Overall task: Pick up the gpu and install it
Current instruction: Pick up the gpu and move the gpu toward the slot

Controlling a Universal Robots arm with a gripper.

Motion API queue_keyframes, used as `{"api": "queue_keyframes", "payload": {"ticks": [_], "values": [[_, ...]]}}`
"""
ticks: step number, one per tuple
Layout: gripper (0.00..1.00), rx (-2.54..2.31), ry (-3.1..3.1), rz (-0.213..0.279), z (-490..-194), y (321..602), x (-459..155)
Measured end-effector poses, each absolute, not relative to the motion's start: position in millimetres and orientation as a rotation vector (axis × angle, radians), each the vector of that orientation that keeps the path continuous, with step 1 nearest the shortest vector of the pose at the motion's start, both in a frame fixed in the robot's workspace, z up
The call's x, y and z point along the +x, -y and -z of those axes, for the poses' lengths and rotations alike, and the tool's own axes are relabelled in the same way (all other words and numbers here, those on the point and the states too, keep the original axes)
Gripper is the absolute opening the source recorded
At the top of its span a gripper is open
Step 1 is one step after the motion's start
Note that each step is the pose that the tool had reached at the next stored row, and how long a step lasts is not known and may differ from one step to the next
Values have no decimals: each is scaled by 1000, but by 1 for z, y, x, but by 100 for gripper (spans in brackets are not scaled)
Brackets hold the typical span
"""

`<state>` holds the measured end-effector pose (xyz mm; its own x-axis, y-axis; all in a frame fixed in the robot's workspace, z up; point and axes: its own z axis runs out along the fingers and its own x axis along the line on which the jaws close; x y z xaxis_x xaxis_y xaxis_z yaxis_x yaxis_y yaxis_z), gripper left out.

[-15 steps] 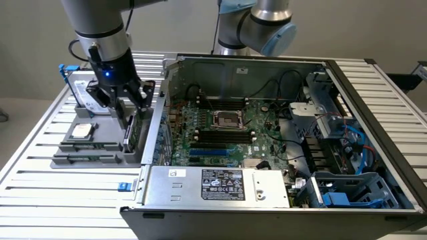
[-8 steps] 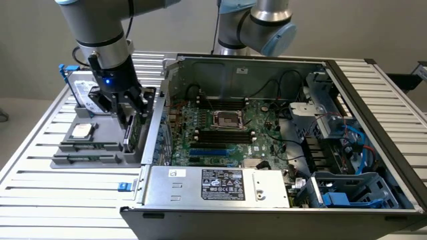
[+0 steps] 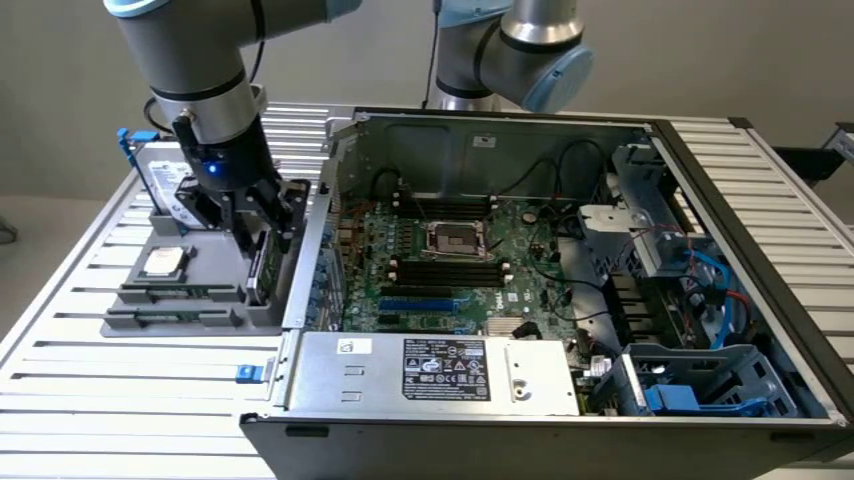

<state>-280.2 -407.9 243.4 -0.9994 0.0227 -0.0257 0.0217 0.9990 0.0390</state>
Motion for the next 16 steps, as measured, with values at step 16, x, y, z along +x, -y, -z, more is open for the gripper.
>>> {"api": "queue_keyframes", "payload": {"ticks": [16], "values": [[55,47,-3111,-60,-234,410,-286]]}}
